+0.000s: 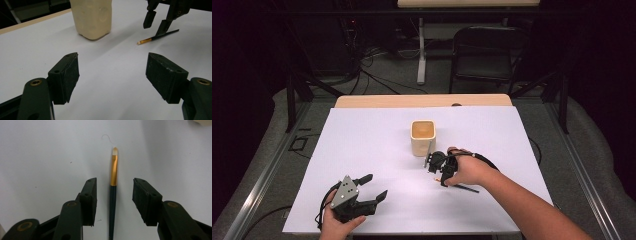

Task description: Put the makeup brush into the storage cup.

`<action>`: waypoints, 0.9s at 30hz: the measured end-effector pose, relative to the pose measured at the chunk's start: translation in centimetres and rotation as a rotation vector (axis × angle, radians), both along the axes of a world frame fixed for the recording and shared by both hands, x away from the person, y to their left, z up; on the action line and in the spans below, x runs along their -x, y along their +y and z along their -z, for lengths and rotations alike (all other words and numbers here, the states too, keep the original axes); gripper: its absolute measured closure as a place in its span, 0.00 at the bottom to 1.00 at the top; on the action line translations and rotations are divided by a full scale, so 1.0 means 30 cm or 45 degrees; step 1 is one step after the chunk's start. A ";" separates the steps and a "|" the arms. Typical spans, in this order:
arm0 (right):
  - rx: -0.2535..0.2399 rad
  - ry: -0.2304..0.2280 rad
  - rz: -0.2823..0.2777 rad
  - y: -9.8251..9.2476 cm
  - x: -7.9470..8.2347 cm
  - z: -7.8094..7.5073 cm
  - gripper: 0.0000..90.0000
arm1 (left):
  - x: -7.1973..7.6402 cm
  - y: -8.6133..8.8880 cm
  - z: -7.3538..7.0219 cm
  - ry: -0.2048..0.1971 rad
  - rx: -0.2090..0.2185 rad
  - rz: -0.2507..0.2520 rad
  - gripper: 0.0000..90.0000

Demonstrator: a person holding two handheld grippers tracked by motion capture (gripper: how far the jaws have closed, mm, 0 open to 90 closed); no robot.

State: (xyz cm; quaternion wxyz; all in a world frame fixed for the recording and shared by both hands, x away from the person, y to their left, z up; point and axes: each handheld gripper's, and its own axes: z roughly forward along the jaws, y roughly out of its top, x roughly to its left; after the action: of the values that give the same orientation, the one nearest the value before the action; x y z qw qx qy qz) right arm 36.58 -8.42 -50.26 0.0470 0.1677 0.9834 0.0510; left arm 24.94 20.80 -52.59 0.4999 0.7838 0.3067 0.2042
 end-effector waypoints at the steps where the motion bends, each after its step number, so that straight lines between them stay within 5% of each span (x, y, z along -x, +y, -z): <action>1: 0.006 -0.002 0.012 0.002 -0.004 0.006 0.62 | 0.000 0.000 0.000 0.000 0.000 0.001 0.30; 10: -0.003 0.002 0.030 0.008 -0.025 0.015 0.77 | -0.001 0.000 0.000 0.001 -0.004 0.001 0.30; 27: 0.043 0.061 -0.012 0.027 -0.031 0.050 0.88 | -0.002 0.001 0.001 0.001 -0.005 0.001 0.30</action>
State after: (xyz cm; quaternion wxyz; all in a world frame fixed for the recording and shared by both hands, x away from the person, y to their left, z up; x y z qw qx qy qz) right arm 37.50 -7.62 -51.77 0.0260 0.1635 0.9857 0.0304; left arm 25.00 20.84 -52.62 0.4983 0.7850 0.3062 0.2042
